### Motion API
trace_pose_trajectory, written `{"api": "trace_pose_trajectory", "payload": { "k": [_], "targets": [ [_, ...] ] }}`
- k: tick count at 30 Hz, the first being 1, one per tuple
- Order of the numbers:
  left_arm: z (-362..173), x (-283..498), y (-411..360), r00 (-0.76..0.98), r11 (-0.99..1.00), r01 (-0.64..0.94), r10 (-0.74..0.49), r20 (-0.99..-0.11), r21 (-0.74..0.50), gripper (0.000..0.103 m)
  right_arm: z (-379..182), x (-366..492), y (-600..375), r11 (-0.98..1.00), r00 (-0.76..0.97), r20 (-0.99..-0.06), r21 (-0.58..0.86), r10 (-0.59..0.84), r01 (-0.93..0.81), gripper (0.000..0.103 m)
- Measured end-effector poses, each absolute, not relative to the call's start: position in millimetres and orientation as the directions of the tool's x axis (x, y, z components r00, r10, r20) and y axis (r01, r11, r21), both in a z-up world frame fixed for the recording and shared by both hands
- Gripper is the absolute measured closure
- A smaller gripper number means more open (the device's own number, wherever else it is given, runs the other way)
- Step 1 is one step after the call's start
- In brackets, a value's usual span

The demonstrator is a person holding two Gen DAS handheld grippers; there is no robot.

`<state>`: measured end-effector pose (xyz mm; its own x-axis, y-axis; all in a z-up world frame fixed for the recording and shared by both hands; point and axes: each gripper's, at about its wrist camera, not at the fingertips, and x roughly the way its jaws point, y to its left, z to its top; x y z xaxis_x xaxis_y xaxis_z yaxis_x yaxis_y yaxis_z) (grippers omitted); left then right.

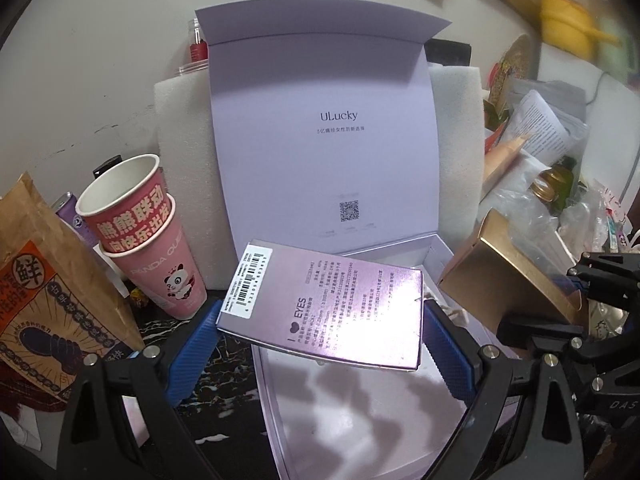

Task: Organize rigid objects
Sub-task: 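Carry the purple card and gold lipstick box up and over into the white box, then open both tools to set the card and lipstick box inside the white box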

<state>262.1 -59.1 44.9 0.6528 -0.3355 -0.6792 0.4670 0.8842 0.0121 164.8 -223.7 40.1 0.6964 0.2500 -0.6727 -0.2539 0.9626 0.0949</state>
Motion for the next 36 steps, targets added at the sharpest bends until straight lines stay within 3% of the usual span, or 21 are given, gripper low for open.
{"api": "trace_pose_trajectory", "payload": {
  "k": [36],
  "targets": [
    [-14.7,334.5,-109.2,0.554,0.88,0.472,-0.249,-0.794,0.053,0.006,0.4,230.1,-237.1,0.98,0.63,-0.757,0.076,0.175,-0.181,0.066]
  ]
}}
